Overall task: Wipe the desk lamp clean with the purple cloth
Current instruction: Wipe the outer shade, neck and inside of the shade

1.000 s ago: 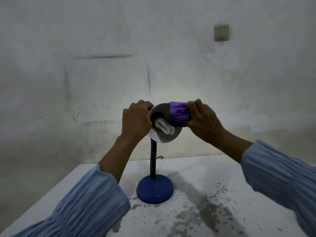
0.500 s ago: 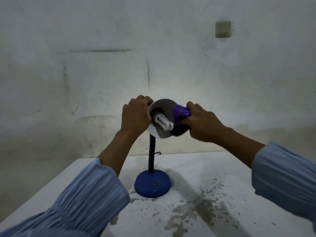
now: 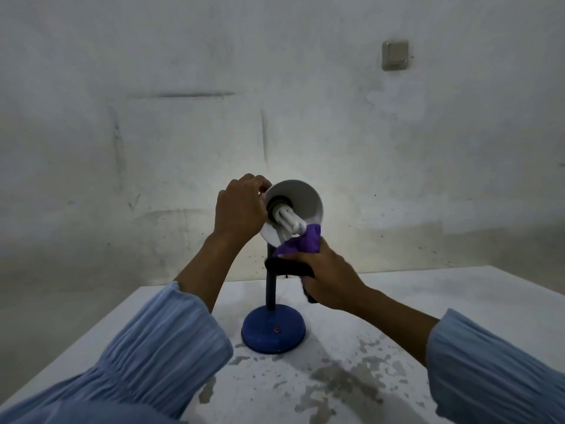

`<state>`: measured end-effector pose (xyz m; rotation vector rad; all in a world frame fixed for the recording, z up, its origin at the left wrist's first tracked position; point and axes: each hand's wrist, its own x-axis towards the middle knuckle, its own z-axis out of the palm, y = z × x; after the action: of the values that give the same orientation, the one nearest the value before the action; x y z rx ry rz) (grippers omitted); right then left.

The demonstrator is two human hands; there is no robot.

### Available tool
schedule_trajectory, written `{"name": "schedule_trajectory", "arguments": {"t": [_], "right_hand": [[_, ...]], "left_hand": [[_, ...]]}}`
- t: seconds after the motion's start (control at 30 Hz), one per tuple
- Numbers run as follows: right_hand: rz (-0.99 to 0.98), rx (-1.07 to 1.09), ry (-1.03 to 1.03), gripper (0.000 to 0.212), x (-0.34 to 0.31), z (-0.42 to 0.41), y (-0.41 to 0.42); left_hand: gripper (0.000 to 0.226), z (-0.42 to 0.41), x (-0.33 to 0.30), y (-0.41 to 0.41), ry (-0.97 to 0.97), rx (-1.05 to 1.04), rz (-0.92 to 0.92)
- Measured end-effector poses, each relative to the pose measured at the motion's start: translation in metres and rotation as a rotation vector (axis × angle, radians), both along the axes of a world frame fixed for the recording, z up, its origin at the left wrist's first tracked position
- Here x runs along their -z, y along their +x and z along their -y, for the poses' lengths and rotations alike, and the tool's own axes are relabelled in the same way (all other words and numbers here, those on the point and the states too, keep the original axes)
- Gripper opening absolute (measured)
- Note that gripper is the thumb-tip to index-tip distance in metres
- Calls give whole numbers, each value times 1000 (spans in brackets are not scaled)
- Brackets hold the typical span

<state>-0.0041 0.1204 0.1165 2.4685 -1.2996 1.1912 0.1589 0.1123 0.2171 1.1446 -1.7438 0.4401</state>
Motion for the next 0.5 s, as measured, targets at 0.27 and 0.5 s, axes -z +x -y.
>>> {"name": "schedule_trajectory", "arguments": {"t": [0.27, 0.5], "right_hand": [[367, 190, -49, 35, -32, 6, -28], [698, 224, 99, 11, -97, -6, -24]], "left_hand": [[21, 1, 1, 3, 26, 107, -7], [21, 1, 2, 8, 30, 142, -40]]}}
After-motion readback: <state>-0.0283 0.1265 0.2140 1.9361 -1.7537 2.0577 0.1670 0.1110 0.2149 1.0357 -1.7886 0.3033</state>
